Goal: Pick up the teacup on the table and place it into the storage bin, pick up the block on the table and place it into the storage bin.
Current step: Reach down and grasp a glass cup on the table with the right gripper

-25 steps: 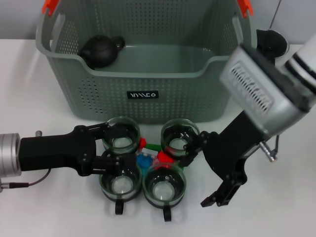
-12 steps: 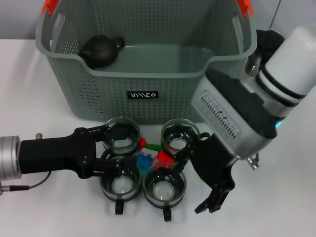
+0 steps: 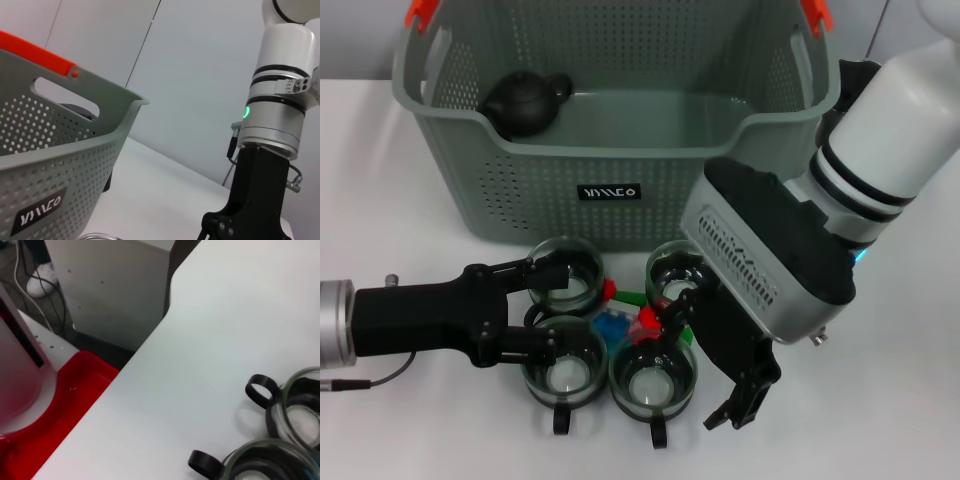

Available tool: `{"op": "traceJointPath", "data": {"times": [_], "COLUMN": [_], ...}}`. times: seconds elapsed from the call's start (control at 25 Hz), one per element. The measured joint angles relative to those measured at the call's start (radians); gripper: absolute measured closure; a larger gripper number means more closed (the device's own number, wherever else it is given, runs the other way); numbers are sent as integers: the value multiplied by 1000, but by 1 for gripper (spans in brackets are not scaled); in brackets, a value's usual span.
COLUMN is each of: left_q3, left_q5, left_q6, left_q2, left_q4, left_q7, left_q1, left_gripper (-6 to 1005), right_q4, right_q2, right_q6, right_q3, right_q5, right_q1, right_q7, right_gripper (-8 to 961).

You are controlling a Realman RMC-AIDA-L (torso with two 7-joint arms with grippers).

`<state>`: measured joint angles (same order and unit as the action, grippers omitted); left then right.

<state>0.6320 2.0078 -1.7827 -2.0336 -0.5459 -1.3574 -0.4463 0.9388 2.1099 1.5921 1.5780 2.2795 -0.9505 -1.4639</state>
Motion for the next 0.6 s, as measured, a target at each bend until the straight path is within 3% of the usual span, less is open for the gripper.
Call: {"op": "traceJointPath", "data": {"times": [0.6], "left_q3": [-2], "left_q5": [-4], "left_q6": [9], "left_q2": [-5], "left_q4": [6], "left_q7": [0], "left_q1": [11], "left_gripper": [66], "right_q4": [8], "right_q2": [2], "right_q6": [-108], "right_q3": [171], "right_q5": [-2], "right_q1": [-2], "right_q7": [-13], "right_gripper": [13]}}
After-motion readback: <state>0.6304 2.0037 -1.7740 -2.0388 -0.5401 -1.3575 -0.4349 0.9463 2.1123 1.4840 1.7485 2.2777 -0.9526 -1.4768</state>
